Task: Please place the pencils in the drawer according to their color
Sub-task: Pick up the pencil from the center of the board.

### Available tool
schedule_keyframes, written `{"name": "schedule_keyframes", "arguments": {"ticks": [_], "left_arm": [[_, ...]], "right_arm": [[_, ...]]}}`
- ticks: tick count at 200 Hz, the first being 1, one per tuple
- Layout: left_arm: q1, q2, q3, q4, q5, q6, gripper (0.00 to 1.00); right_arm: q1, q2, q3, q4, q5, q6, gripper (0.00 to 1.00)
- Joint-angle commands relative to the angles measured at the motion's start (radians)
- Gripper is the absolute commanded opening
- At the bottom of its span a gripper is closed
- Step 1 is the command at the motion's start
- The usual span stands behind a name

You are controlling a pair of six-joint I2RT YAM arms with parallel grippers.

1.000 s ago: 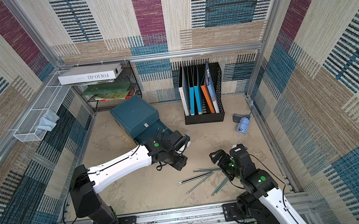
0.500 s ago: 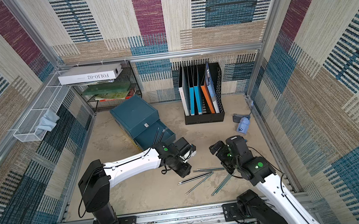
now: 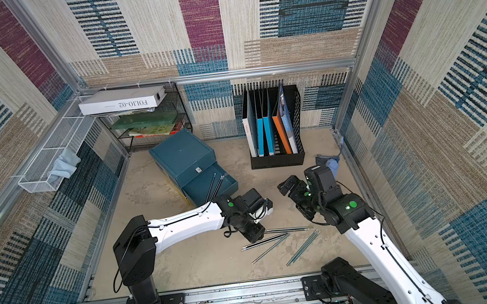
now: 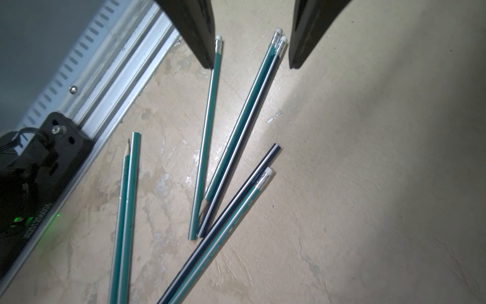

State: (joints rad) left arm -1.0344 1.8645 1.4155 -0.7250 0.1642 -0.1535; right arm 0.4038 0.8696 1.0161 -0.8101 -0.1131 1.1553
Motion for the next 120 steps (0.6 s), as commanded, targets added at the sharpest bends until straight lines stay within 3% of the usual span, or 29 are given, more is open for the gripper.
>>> {"name": "schedule_keyframes", "arguments": {"ticks": [1,120], "left_arm": [[-0.001,0.008,-0.013,-0.011,-0.018,0.005,0.48],[0.0,0.041,-0.036,-0.017,-0.073,0.008,0.43]], "right_arm": [[-0.002,-0.017,0.01,-0.01,-0.03,-0.008,0.99],[-0.002,-0.063,-0.185,0.16,-0.112,0.006,0.99]]}}
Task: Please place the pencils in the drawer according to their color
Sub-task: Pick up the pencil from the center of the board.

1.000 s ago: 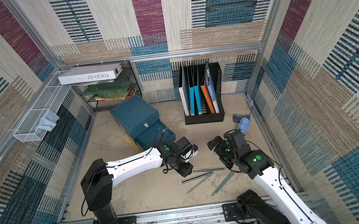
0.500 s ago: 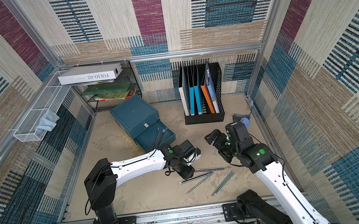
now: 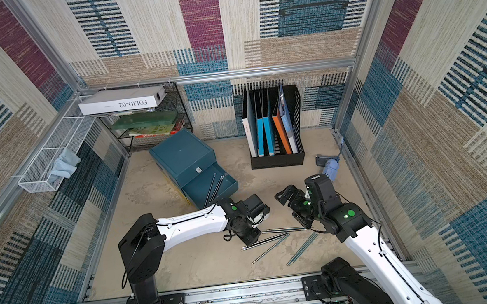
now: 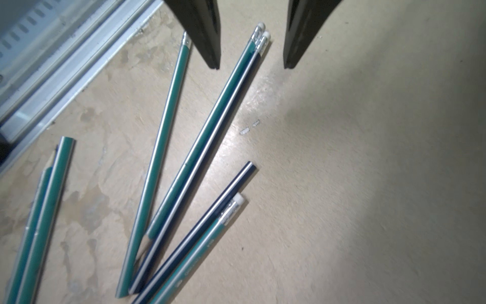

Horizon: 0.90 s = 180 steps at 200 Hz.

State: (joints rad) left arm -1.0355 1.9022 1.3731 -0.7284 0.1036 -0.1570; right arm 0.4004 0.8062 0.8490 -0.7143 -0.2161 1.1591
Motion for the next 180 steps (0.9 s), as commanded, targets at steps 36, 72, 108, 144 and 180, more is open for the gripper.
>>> {"name": "schedule_keyframes", "arguments": {"ticks": [36,72,108,144,180], "left_arm": [[0.001,0.01,-0.005,0.002,0.005,0.009,0.43],[0.001,0.024,-0.02,0.025,0.001,0.003,0.42],[0.001,0.04,-0.029,0.045,-0.002,-0.002,0.4],[0.001,0.056,-0.025,0.049,-0.002,-0.007,0.39],[0.001,0.065,-0.037,0.054,-0.01,-0.012,0.37]], "right_arm": [[0.001,-0.004,-0.068,0.108,-0.009,0.021,0.99],[0.001,0.003,-0.103,0.133,-0.014,0.029,0.99],[0.001,0.005,-0.116,0.139,-0.002,0.024,0.99],[0.002,0.009,-0.129,0.145,-0.005,0.023,0.99],[0.001,0.001,-0.136,0.151,-0.002,0.024,0.99]]}}
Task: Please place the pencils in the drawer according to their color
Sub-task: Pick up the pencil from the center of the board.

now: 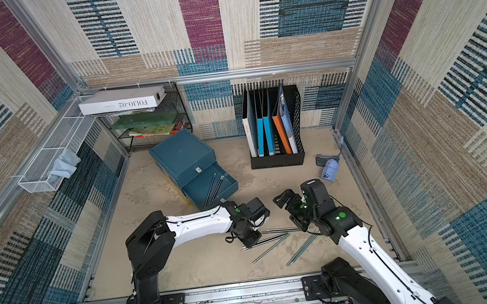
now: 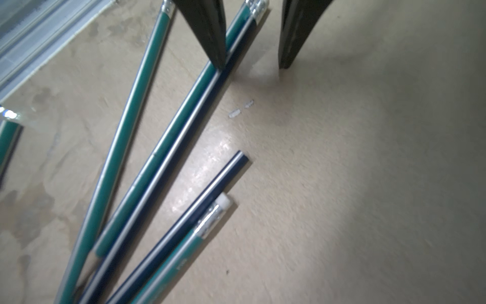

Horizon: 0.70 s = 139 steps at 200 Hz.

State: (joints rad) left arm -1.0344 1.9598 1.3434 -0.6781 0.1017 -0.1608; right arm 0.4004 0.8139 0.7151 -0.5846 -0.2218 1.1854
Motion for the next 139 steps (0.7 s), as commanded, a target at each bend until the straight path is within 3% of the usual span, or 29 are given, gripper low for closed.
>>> {"name": "schedule_keyframes", "arguments": {"ticks": [1,113,139], "left_arm": [[0.0,0.007,-0.007,0.003,-0.008,-0.008,0.37],[0.0,0.022,-0.036,0.012,-0.069,-0.02,0.33],[0.001,0.028,-0.039,0.011,-0.085,-0.022,0.27]], "right_arm": [[0.001,-0.008,-0.003,0.021,0.004,-0.003,0.99],[-0.003,-0.036,-0.026,0.025,0.013,-0.002,0.99],[-0.005,-0.036,-0.035,0.032,0.012,-0.001,0.99]]}}
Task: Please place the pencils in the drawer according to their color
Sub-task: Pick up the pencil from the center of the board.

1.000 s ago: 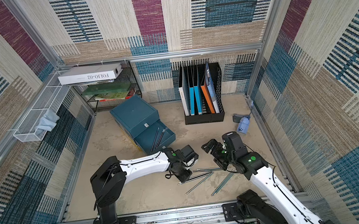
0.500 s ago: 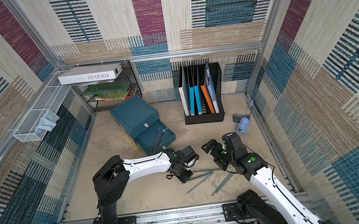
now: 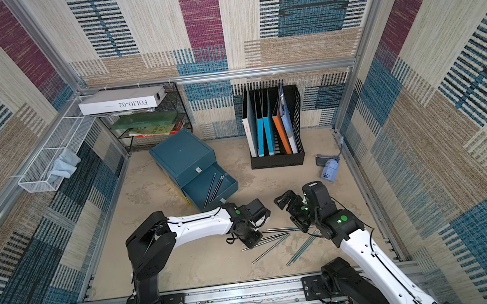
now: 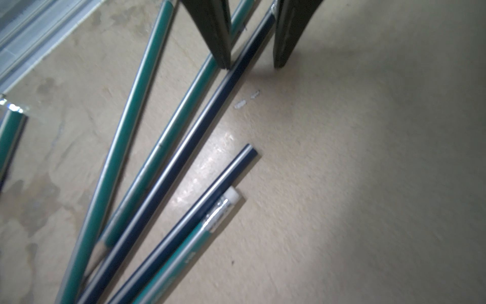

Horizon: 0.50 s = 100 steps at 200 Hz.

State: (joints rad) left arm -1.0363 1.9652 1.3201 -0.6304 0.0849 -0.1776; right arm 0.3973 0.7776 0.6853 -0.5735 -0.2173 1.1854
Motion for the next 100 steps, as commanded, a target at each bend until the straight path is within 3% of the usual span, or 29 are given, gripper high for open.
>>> {"name": "schedule_keyframes", "arguments": {"ticks": [1,100], "left_arm": [[0.004,0.023,-0.017,-0.037,-0.068,-0.005,0.27],[0.006,0.038,-0.024,-0.045,-0.099,-0.006,0.09]], "right_arm": [[-0.002,0.0,-0.005,0.021,0.007,-0.001,0.99],[-0.009,-0.005,-0.015,0.024,0.001,-0.003,0.99]]}}
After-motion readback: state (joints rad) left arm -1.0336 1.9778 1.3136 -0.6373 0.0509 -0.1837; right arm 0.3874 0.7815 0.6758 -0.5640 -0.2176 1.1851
